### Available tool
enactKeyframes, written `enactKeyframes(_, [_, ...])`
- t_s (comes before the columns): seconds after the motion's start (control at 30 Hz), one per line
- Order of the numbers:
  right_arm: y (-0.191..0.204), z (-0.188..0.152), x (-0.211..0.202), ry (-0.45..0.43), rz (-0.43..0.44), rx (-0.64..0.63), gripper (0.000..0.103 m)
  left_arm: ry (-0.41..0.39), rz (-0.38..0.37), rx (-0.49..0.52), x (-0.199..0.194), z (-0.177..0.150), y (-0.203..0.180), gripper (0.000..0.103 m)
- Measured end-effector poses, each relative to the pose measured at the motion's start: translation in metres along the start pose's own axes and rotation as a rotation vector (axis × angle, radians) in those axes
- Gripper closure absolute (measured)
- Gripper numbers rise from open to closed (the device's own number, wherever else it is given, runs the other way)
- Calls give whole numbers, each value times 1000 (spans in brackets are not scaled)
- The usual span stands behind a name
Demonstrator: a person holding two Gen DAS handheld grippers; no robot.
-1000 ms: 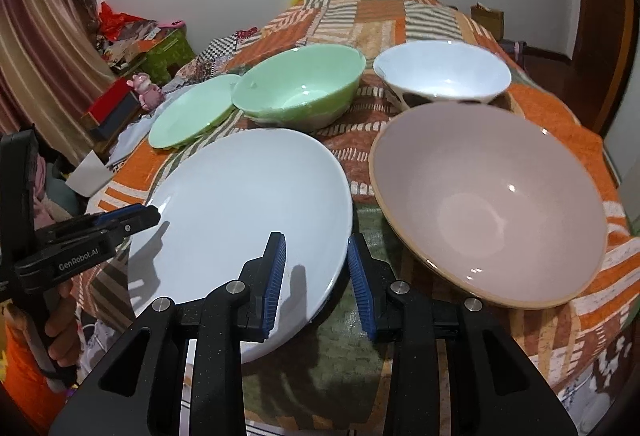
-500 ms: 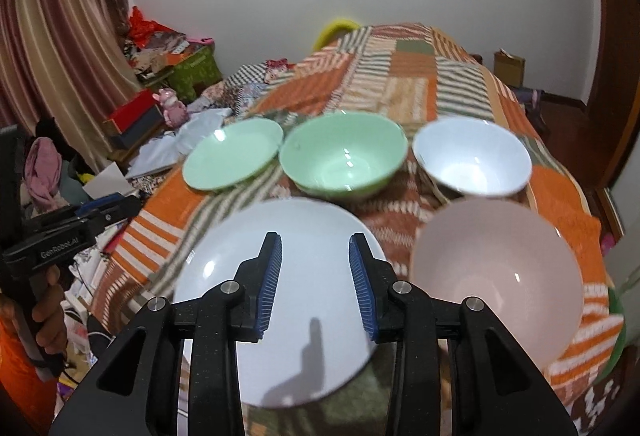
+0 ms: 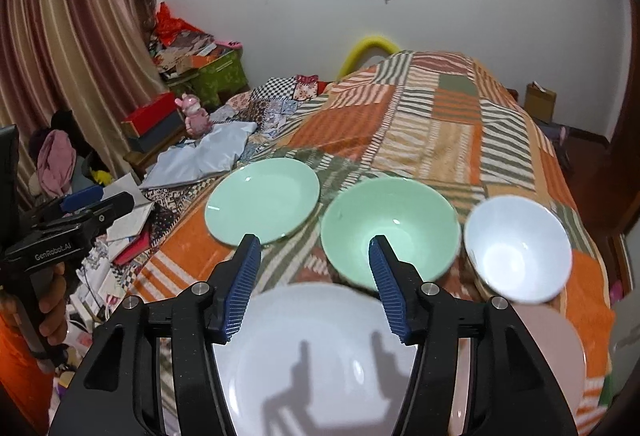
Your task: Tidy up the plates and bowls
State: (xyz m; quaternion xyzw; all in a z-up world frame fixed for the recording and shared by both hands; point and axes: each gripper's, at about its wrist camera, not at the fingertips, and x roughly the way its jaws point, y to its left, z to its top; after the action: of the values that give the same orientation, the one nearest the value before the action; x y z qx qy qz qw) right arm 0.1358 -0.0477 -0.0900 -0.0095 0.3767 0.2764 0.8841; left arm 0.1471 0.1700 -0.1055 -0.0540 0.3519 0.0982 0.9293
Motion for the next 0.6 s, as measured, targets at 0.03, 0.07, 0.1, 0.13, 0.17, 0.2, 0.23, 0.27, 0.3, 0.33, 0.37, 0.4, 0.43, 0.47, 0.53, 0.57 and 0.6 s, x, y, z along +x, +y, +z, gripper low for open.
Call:
enactKeyframes(0.03, [0,4,8,10,8,-3,50,8,2,0,6,2,3,15])
enactKeyframes(0.07, [1,7,15,20,11,-5,50,14,6,1,11,4,5,15])
enactKeyframes(0.1, [2,10,20,28,12,-8,50,20,11,3,18,6,7,15])
enactKeyframes(0.13, [3,13,28,39,14,-14,50,23,14,5,22,8,10,15])
enactKeyframes(0.17, [4,16,34,48,15,-20,50,31,18,6,29,10,12,15])
enactKeyframes(0.2, [5,19,41,59,13,-29,50,39,19,6,35,10,15,15])
enactKeyframes(0.23, [6,22,48,67,11,-39,50,49,15,4,41,11,17,15])
enactKeyframes(0.27, [7,24,52,73,9,-48,50,61,9,1,48,12,19,15])
enactKeyframes(0.3, [9,27,61,82,8,-61,50,76,5,-3,56,12,23,15])
enactKeyframes(0.33, [9,30,67,92,8,-67,50,88,4,-7,64,13,26,15])
enactKeyframes(0.37, [7,34,72,102,8,-71,50,97,4,-9,71,14,28,15])
enactKeyframes(0.4, [6,38,80,116,9,-72,50,106,6,-11,78,14,31,15])
enactKeyframes(0.43, [6,41,89,133,9,-72,50,111,7,-12,82,14,32,15])
enactKeyframes(0.47, [6,44,96,146,11,-73,50,118,9,-14,90,14,36,15])
enactKeyframes(0.53, [6,48,109,167,8,-80,50,130,8,-19,100,15,39,15])
enactKeyframes(0.57, [7,50,115,176,5,-86,50,137,3,-24,107,15,43,15])
enactKeyframes(0.6, [8,53,122,189,3,-93,50,142,-2,-28,112,14,45,15])
